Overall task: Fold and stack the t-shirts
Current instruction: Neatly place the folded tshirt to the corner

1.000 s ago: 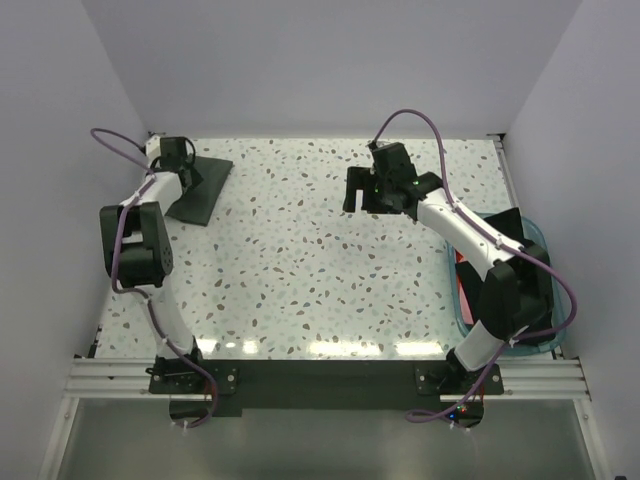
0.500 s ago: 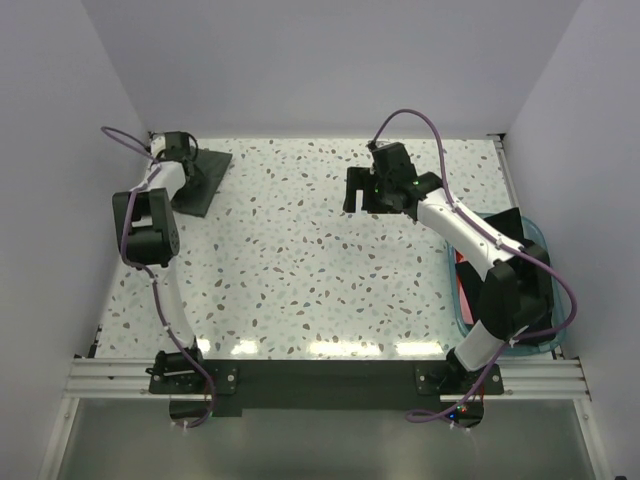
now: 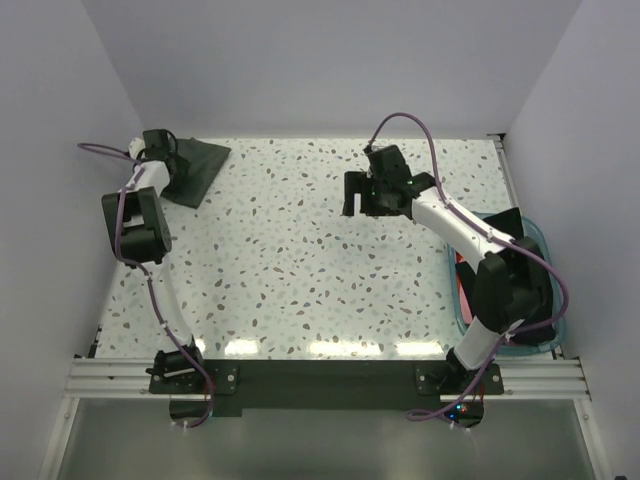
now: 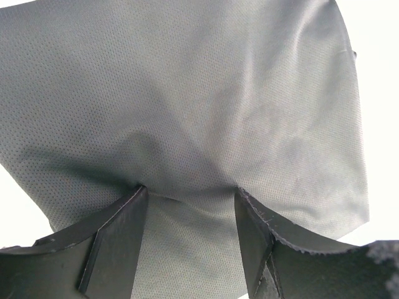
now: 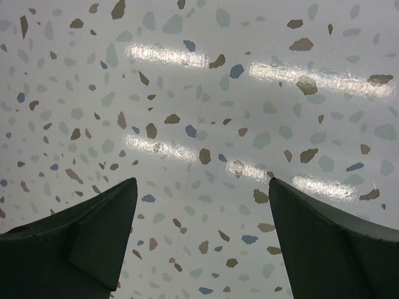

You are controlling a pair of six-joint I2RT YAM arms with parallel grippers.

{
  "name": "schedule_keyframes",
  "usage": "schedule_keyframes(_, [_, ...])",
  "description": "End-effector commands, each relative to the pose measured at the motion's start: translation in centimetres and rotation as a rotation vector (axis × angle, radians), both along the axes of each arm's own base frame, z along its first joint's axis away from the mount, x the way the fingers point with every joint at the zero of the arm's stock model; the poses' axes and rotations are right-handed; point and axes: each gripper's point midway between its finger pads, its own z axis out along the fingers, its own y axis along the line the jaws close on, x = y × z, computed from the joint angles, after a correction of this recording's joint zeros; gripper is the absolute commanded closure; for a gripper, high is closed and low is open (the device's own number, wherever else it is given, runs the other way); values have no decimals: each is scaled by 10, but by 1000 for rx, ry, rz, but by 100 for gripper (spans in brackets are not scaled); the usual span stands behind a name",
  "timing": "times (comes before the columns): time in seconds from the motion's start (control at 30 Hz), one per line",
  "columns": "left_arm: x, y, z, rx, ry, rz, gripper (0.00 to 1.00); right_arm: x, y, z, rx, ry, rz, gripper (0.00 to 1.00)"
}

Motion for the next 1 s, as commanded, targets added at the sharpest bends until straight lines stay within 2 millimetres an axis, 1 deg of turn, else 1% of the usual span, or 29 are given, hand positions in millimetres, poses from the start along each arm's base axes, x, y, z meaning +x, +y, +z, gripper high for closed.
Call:
schedule_keyframes(0.0, [-12,-32,-45,-112,63,-24,38,10,7,14,14,-51,26,10])
schedule_keyframes(0.03, [-13,-35,-45,-123,55,-17,38,10,8,13,15,-50,26,10])
schedule_keyframes(0.07, [-22,-39,-54,-132,63,-15,38,10,7,13,13,-49,24,10])
schedule_keyframes(0.1, [-23,-43,-46,-140,45,-16,37,10,7,13,11,-50,26,10])
schedule_keyframes(0.13, [-26,-47,-47,-152,42,-9,38,9,8,11,13,-46,30,10])
schedule_keyframes(0.17, [-34,-49,-55,-159,54,-5,37,8,10,11,25,-38,38,10])
schedule_keyframes(0.2, [-35,-53,-51,-159,45,-12,37,8,10,12,27,-40,41,10])
schedule_keyframes(0.23, [-39,-57,-55,-162,54,-17,37,7,10,12,26,-39,42,10])
schedule_keyframes(0.37, [-42,-68,-55,-155,65,-45,36,6,10,13,31,-42,43,10])
schedule_keyframes(0.47, [-40,-70,-52,-140,65,-66,33,4,10,14,35,-43,46,10])
schedule_keyframes(0.57, [-39,-66,-42,-111,68,-80,31,4,12,14,43,-43,53,10])
schedule_keyframes(0.6, [-38,-63,-33,-91,56,-80,30,3,13,15,47,-44,57,10])
schedule_keyframes(0.63, [-38,-61,-28,-75,56,-87,30,4,13,15,47,-44,58,10])
schedule_keyframes(0.67, [-41,-59,-21,-61,60,-86,28,4,13,18,51,-49,57,10])
schedule_keyframes(0.77, [-45,-51,-10,-12,71,-96,24,4,12,20,48,-54,55,10])
schedule_keyframes(0.8, [-44,-50,-2,0,59,-102,24,3,11,23,48,-61,54,10])
schedule_keyframes(0.93, [-45,-49,13,46,57,-166,20,3,8,33,45,-82,51,10])
schedule_keyframes(0.97, [-42,-50,26,62,30,-191,18,3,8,37,48,-92,49,10])
